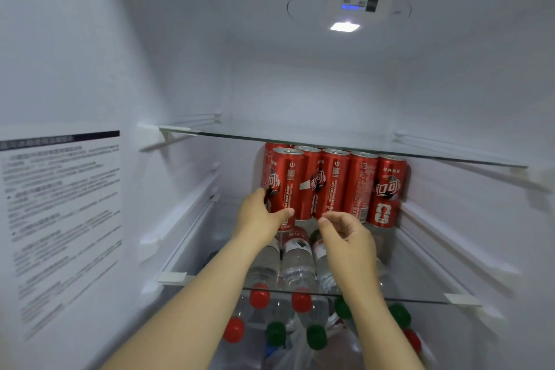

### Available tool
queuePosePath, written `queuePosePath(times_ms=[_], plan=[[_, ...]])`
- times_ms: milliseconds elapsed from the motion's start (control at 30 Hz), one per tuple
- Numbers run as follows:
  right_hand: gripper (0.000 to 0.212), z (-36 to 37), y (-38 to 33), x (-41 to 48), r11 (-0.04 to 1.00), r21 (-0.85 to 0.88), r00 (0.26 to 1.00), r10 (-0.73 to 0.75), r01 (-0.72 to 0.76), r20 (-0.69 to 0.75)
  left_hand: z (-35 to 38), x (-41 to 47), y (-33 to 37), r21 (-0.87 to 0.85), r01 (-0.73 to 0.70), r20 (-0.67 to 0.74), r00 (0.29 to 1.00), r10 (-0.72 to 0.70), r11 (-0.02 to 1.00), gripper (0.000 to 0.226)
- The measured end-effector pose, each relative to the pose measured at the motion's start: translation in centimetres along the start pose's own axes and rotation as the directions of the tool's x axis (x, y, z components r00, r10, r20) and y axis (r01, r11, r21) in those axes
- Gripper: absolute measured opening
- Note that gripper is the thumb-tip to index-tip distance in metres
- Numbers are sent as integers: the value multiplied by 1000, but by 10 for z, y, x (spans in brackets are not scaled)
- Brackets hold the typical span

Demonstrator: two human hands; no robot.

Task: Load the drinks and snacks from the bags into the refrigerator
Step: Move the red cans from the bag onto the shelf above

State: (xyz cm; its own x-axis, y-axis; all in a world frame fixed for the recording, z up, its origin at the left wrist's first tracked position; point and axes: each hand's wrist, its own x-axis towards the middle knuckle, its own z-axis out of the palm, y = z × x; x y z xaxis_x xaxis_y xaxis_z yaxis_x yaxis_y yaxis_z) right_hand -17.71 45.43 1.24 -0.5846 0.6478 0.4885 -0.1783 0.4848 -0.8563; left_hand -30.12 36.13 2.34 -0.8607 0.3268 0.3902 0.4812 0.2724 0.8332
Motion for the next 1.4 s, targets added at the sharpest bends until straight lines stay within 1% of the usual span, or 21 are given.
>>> queuePosePath(times_ms=[133, 267, 333, 500, 600, 733, 1000, 1067, 1133, 1200, 1300, 1400], plan=[[10, 3, 2, 0, 991, -136, 1000, -11, 10, -9, 1, 16, -1, 36, 24, -16, 1000, -24, 999, 57], [27, 9, 6, -1, 945, -324, 999, -45, 50, 21, -1, 28, -5, 48, 49, -22, 999, -48, 998, 56], [31, 11, 7, -1, 912, -402, 997, -70, 78, 35, 0, 31, -5, 51, 48, -20, 999, -47, 998, 54], [29, 15, 8, -2, 859, -499, 993, -94, 116, 69, 3, 35, -6, 33, 48, -21, 999, -47, 998, 53], [29, 16, 8, -2, 834, -535, 991, -108, 137, 84, 3, 33, -9, 13, 49, -21, 999, -48, 999, 54], [28, 16, 9, -3, 818, -555, 989, -125, 151, 85, 4, 29, -9, 18, 30, -56, 998, -29, 999, 52], [28, 18, 11, -2, 803, -576, 988, -133, 154, 79, -3, 17, -3, 36, 68, -74, 995, -65, 997, 46], [28, 18, 12, -1, 800, -579, 987, -139, 158, 78, -7, 9, 1, 75, 73, -73, 995, -68, 995, 47], [26, 18, 12, -1, 800, -578, 986, -144, 164, 80, -12, -2, 2, 139, 69, -33, 997, -65, 988, 46], [23, 19, 13, -1, 800, -576, 986, -146, 167, 83, -19, -16, 0, 220, 56, 18, 998, -61, 974, 52], [20, 19, 12, -1, 796, -578, 984, -152, 177, 92, -30, -37, -5, 268, 31, 39, 998, -43, 963, 60], [17, 18, 9, -2, 785, -584, 978, -165, 206, 124, -33, -58, -3, 343, -32, 41, 999, 19, 939, 52]])
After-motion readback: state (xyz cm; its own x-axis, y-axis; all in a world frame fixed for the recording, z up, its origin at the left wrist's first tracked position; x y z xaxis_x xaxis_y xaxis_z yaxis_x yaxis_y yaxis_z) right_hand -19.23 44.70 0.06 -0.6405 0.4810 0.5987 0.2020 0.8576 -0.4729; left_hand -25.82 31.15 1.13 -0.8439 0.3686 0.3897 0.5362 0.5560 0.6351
